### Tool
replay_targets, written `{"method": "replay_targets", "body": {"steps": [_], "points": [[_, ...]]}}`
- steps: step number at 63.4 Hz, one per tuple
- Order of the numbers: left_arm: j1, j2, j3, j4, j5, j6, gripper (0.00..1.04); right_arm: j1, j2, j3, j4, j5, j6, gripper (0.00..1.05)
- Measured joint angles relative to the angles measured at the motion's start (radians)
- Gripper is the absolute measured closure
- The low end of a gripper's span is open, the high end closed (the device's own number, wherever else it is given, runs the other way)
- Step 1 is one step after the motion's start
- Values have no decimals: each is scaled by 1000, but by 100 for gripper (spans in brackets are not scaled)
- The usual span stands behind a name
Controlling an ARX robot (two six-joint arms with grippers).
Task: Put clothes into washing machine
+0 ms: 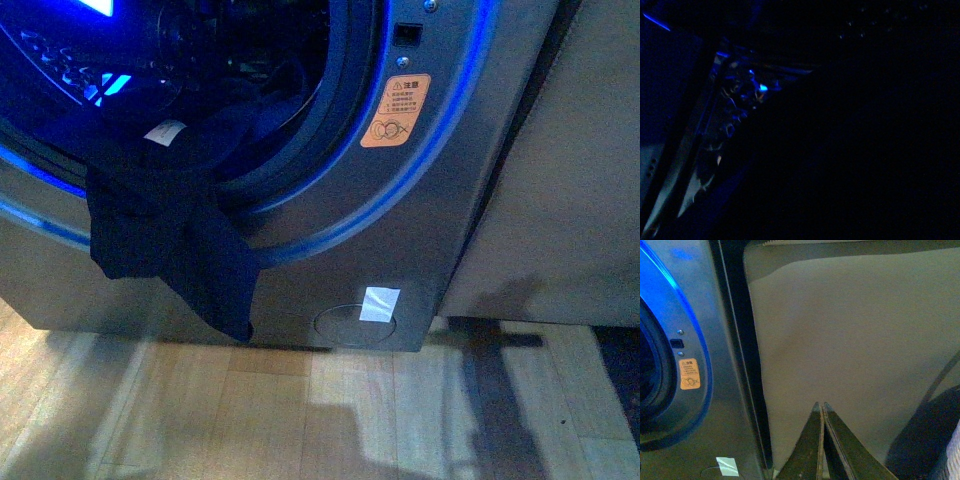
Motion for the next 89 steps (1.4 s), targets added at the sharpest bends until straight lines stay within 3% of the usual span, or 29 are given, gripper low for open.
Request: {"method": "replay_targets", "body": {"steps": [10,24,41,59,69,89], "points": [[2,-124,-178,49,28,-16,5,0,0,0,0,0,0,102],[4,-380,-519,181,86,-50,7,0,0,0,0,0,0,102],[-27,-779,-1134,420,198,30,7,0,0,0,0,0,0,102],[3,-1241,-1550,489,365,87,7,0,0,0,0,0,0,102],[23,-1375,-1629,459,399,103,7,0,0,0,0,0,0,102],[22,-1289,-1558,474,372,124,7,0,0,0,0,0,0,102]]}}
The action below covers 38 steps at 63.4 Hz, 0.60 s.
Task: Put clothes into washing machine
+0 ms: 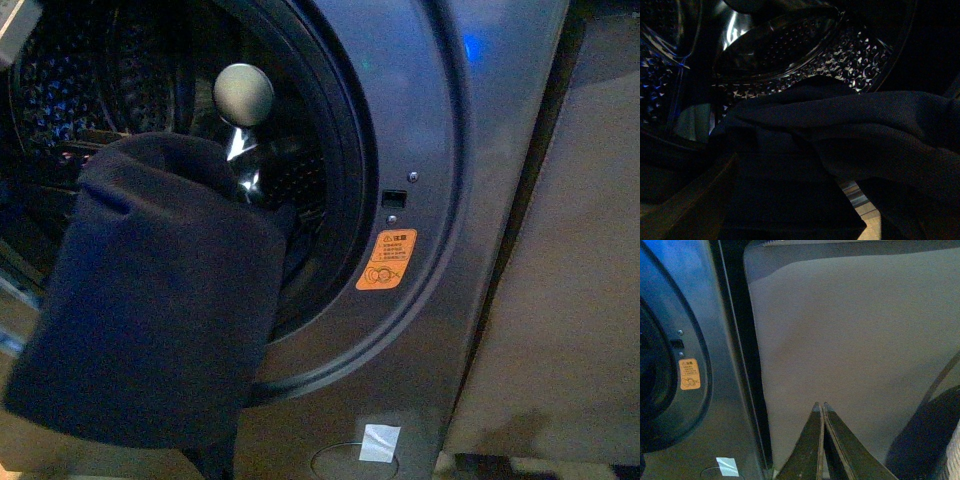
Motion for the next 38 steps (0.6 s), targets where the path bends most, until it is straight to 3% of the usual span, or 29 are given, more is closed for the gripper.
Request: {"method": "replay_targets", "body": {"steps": [11,20,29,38], "points": [[-45,203,158,105,-117,87,7,0,0,0,0,0,0,102],[-92,363,265,279,-235,335,7,0,0,0,0,0,0,102],[-112,466,347,245,-278,472,7,0,0,0,0,0,0,102],[-109,504,368,207,-304,457,30,0,0,0,0,0,0,102]]}}
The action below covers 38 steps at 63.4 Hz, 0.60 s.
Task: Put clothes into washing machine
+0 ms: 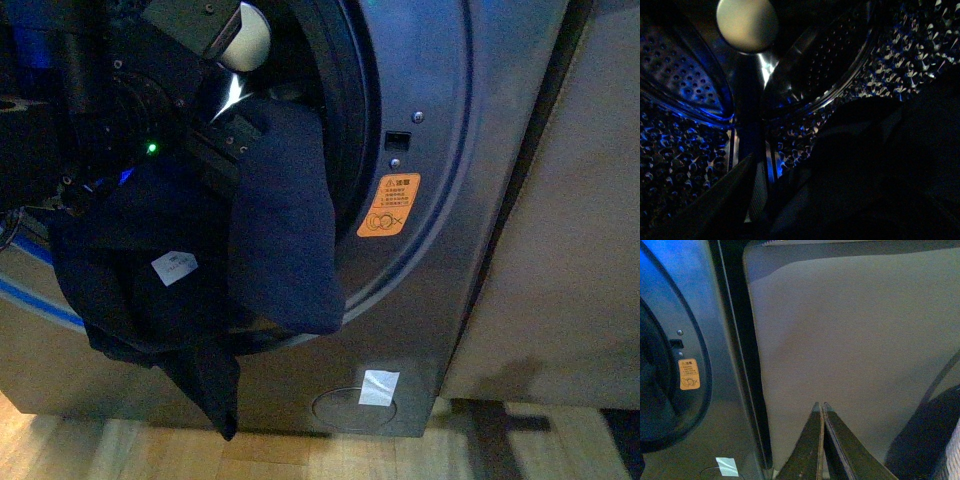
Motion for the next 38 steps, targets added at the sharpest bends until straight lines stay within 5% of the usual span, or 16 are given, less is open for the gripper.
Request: {"method": "replay_targets", "body": {"steps": [18,26,38], "points": [[21,47,-58,356,-61,275,82,0,0,0,0,0,0,102],[53,3,-134,400,-35,324,102,0,0,0,0,0,0,102],[120,-199,-298,342,27,230,101,0,0,0,0,0,0,102]]}}
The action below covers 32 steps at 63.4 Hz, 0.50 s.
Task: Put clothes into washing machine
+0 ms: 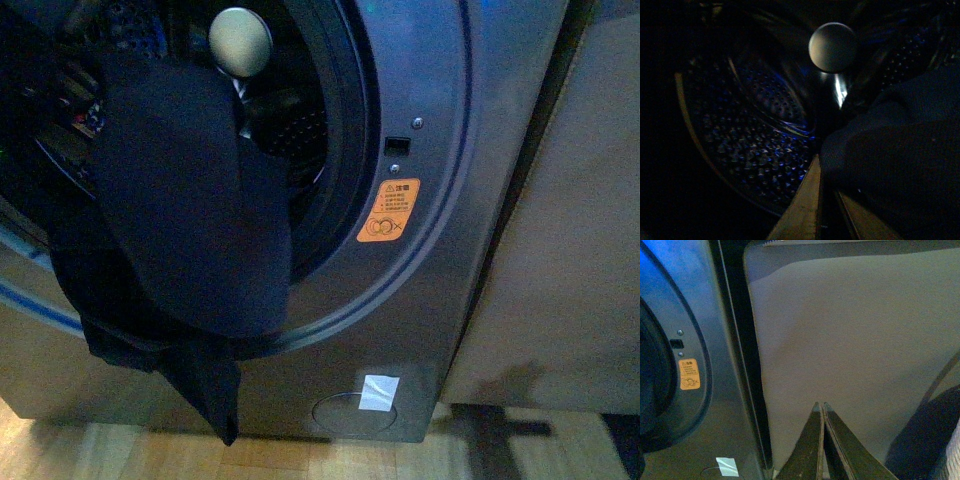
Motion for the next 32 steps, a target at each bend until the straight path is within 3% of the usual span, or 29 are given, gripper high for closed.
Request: {"method": "replay_targets", "body": {"steps": [12,32], "points": [[14,-6,-65,212,99,117,101,0,0,0,0,0,0,102],[11,-3,-67,231,164,154,101,0,0,0,0,0,0,102]]}}
